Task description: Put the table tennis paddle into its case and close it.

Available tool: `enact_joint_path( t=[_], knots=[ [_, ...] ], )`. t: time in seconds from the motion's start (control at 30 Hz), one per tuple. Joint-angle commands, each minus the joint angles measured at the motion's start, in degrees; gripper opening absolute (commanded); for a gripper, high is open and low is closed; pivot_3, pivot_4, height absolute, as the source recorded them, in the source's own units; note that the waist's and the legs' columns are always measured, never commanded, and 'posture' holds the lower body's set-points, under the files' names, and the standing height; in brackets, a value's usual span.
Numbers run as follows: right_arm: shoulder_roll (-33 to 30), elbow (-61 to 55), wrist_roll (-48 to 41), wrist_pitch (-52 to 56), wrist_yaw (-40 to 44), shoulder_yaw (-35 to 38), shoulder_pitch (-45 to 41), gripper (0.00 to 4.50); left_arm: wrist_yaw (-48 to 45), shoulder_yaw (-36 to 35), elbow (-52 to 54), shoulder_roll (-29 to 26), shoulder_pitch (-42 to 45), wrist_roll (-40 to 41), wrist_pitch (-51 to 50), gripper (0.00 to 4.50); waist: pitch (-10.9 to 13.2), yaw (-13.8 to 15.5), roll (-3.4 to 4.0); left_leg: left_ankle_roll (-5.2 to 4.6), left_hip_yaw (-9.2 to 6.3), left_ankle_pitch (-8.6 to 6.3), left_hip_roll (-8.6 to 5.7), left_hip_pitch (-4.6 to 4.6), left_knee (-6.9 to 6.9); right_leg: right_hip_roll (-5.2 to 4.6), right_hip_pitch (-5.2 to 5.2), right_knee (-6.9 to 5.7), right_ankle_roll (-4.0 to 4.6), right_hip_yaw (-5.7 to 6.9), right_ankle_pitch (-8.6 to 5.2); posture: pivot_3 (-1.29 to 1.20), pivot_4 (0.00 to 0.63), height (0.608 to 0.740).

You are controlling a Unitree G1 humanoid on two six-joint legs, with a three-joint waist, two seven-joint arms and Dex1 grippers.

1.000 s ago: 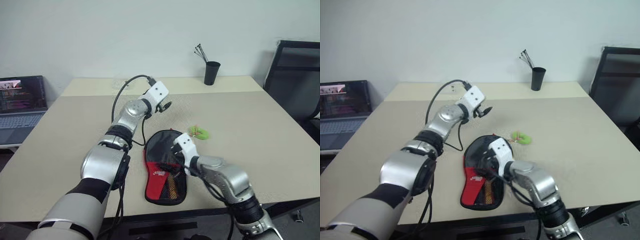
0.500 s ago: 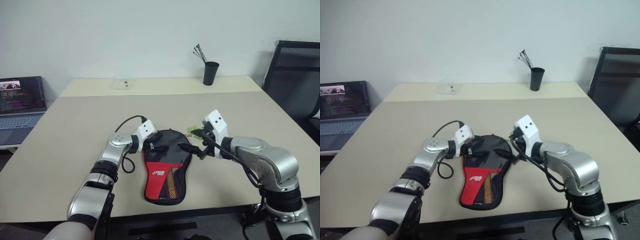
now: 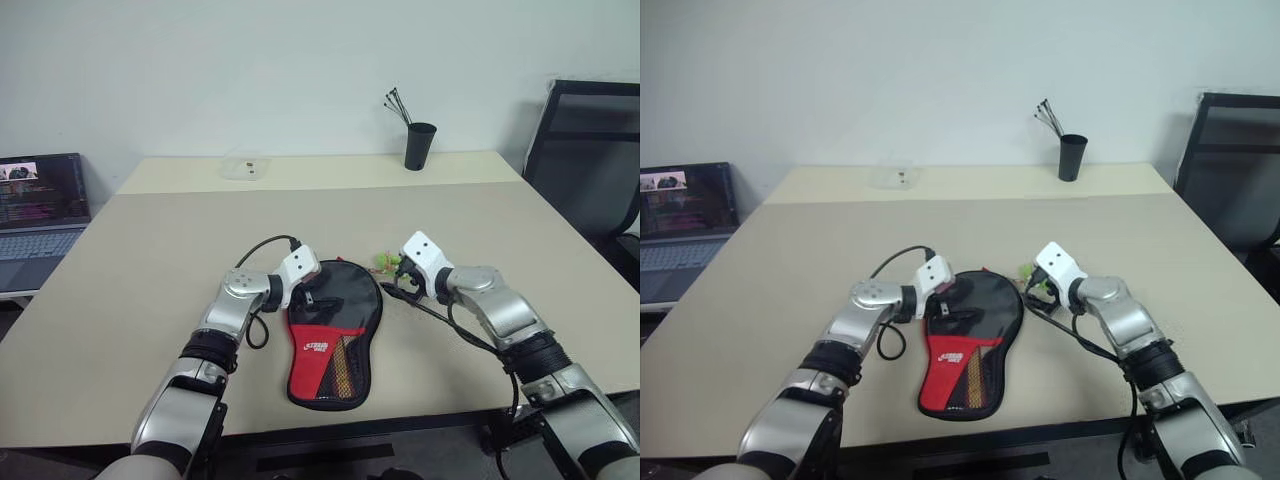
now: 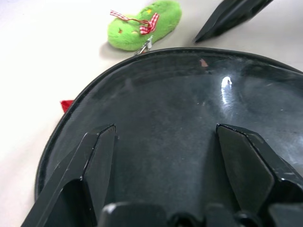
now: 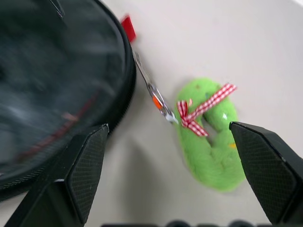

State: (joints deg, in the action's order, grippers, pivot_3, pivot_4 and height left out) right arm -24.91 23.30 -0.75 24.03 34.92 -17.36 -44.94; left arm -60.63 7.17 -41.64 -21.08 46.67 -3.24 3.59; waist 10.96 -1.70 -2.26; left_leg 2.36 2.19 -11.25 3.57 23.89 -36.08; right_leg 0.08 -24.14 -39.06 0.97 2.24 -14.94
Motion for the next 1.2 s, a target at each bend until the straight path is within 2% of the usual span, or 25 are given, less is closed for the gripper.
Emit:
enact_joint_path(
  t=[0.03, 0.17, 0.27, 0.5, 0.67, 0.8, 1.03, 1.2],
  knots=[
    [1.68, 5.70, 2.12, -4.29, -0.74, 0.86, -3.38, 4.50, -0.23, 0.77, 2.76, -0.09, -0.48, 0.84, -0.75, 3.68, 0.00, -0.05, 0.00, 0.00, 0.00, 0.00, 0.00, 0.00, 0.00, 0.00, 0.00, 0.00, 0.00, 0.00, 0.00, 0.00, 0.150, 0.740],
    [3.54, 13.10, 4.13, -6.46, -1.83, 1.36, -5.68, 4.50, -0.84, 1.30, 4.02, 0.16, -0.83, 1.21, -1.65, 3.68, 0.00, -0.15, 0.01, 0.00, 0.03, 0.00, 0.03, -0.05, 0.01, 0.00, 0.00, -0.04, 0.01, -0.05, 0.00, 0.00, 0.150, 0.740],
    [4.65, 16.10, 3.58, -6.09, -0.78, 2.19, -6.70, 3.94, -1.91, 2.60, 4.70, 0.83, -0.57, 1.34, -1.94, 3.70, -0.01, -0.11, 0.01, 0.00, 0.03, 0.00, 0.03, -0.08, 0.00, 0.00, 0.02, -0.07, 0.01, -0.05, 0.01, 0.00, 0.150, 0.740],
    [4.66, 17.07, 4.99, -6.06, 0.44, 2.12, -6.99, 1.70, -4.51, 5.76, 4.51, 2.47, -0.99, 1.05, -2.81, 3.70, -0.05, 0.03, 0.08, 0.01, 0.04, 0.01, 0.01, -0.10, -0.03, -0.01, 0.06, -0.08, -0.01, -0.06, 0.03, 0.00, 0.150, 0.740],
    [2.53, 12.50, 7.40, -6.23, 2.14, 1.09, -5.79, 0.13, -7.30, 8.21, 4.63, 3.21, -2.37, 0.82, -3.68, 3.70, -0.07, 0.15, 0.09, 0.00, 0.03, 0.01, 0.00, -0.09, -0.03, -0.01, 0.07, -0.06, -0.01, -0.06, 0.03, 0.00, 0.150, 0.740],
    [-0.91, 4.54, 9.36, -5.29, 4.81, 0.05, -2.82, 0.06, -8.12, 8.40, 4.88, 3.80, -2.92, 1.68, -5.07, 3.70, -0.08, 0.37, 0.10, 0.00, 0.03, 0.00, -0.02, -0.05, -0.02, -0.01, 0.06, 0.00, -0.02, -0.06, 0.03, 0.00, 0.150, 0.740],
    [-10.19, -17.15, 10.49, 0.71, 13.46, -1.39, 8.18, 0.06, -9.85, 8.93, 5.95, 4.41, -3.76, 3.09, -7.69, 3.70, -0.10, 1.31, 0.12, 0.00, 0.02, 0.00, -0.05, -0.04, -0.01, -0.01, 0.07, 0.06, -0.03, -0.04, 0.02, 0.00, 0.150, 0.740],
    [-12.40, -30.72, 8.24, 8.24, 17.95, -1.68, 14.84, 0.06, -13.02, 10.18, 6.71, 4.43, -3.96, 3.62, -8.51, 3.70, -0.13, 1.55, 0.17, 0.00, 0.00, -0.01, -0.03, -0.05, -0.01, 0.02, 0.07, 0.06, -0.02, -0.02, 0.01, 0.00, 0.150, 0.740]
  ],
)
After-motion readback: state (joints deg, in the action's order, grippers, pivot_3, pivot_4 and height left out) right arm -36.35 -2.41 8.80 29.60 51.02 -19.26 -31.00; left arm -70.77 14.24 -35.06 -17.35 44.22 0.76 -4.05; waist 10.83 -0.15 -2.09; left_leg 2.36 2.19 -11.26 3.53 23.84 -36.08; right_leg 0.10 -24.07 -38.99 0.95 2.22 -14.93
